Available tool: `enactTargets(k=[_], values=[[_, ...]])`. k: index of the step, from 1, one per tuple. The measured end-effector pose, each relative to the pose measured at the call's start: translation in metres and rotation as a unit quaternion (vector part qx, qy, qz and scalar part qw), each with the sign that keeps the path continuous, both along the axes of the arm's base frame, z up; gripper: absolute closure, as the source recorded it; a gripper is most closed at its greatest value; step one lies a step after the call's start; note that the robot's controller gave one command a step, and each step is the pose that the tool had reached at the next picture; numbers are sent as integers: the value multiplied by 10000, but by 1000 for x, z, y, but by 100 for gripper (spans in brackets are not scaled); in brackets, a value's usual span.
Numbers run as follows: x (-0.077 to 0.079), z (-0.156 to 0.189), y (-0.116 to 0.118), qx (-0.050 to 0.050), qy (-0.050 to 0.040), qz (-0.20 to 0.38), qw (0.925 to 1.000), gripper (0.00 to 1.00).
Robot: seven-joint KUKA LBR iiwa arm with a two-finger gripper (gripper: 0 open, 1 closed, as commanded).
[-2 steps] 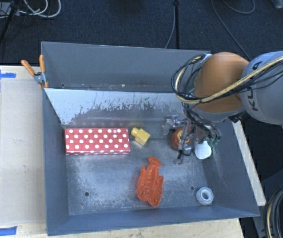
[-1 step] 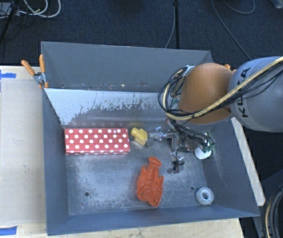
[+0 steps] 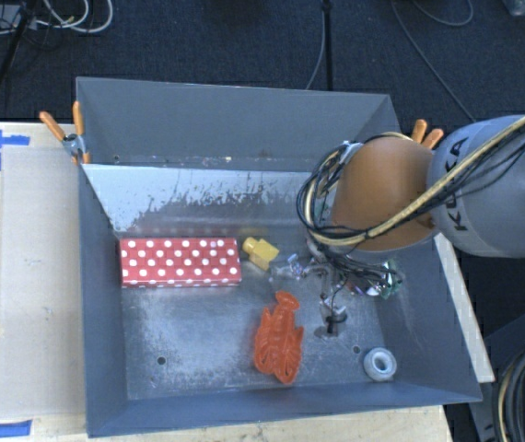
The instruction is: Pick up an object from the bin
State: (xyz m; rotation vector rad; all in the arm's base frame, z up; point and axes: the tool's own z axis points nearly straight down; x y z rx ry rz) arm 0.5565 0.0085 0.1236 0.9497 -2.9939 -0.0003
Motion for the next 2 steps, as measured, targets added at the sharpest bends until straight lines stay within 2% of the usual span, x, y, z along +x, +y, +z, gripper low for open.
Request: enactTargets(k=[1, 2], values=[[-11, -46, 6, 12, 15, 1467, 9892, 0], [-27, -54, 18, 8, 6, 1932, 9812, 100]])
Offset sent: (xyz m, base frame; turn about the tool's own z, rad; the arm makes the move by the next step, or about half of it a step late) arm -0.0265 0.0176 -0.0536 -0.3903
